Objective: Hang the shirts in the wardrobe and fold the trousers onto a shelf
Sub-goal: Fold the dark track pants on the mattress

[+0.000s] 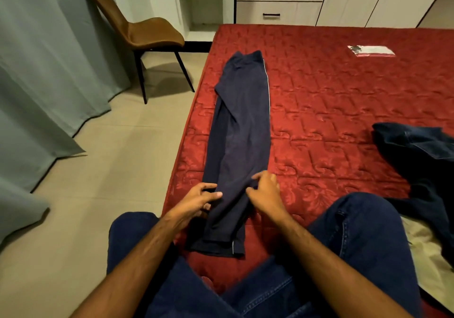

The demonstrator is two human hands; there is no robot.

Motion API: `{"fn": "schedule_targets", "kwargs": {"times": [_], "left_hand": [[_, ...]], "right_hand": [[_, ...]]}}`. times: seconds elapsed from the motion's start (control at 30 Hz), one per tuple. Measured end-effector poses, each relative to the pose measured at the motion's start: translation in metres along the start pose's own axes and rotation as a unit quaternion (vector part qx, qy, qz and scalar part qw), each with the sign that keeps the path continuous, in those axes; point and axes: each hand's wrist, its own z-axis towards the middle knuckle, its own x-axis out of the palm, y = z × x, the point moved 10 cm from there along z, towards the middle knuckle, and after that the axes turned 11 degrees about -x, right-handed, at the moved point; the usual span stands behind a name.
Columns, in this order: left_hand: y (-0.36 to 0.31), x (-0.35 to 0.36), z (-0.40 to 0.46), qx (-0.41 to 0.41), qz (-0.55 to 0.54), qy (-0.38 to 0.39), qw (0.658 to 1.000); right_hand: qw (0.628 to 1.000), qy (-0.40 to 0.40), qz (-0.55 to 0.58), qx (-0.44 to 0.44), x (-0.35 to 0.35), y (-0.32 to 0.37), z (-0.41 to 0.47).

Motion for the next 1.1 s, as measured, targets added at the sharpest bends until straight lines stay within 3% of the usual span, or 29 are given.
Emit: {"fn": "schedule_targets", "kwargs": {"times": [0.07, 0.13, 0.2, 0.27, 0.4, 0.6, 0.77, 0.93, 1.0, 1.1], "left_hand": [[-0.013, 0.007, 0.006, 0.022, 0.012, -0.013, 1.0], [-0.025, 0.018, 0.009, 0.047, -0.014, -0.006, 0.999], [-0.041, 0.027, 0.002, 0.089, -0.044, 0.019, 0.995], [-0.062, 0.033, -0.019, 0.166, -0.053, 0.049, 0.984], [-0.084, 0.026, -0.061, 0.265, -0.022, 0.06, 0.962], [-0.084, 0.014, -0.084, 0.253, -0.054, 0.083, 0.962], [-0.083, 0.005, -0.089, 0.248, -0.139, 0.115, 0.952], [-0.091, 0.005, -0.097, 0.253, -0.177, 0.149, 0.939], [-0.096, 0.0, -0.105, 0.265, -0.163, 0.142, 0.94], [-0.097, -0.015, -0.111, 0.264, -0.145, 0.129, 0.945]], "right_hand": [[0.994, 0.018, 0.005, 0.111, 0.001, -0.047, 0.002], [0.984, 0.033, 0.081, 0.153, 0.012, -0.069, 0.006], [0.968, 0.052, 0.199, 0.147, 0.021, -0.054, 0.001], [0.953, 0.08, 0.246, 0.155, 0.023, -0.036, -0.004], [0.91, 0.045, 0.372, 0.177, 0.026, -0.026, -0.001], [0.815, 0.119, 0.53, 0.2, 0.068, 0.009, -0.016], [0.768, 0.1, 0.6, 0.201, 0.084, 0.033, -0.012], [0.636, 0.097, 0.749, 0.155, 0.087, 0.076, -0.01], [0.639, 0.046, 0.76, 0.113, 0.071, 0.078, 0.002], [0.733, -0.07, 0.676, 0.04, 0.033, 0.06, 0.016]]}}
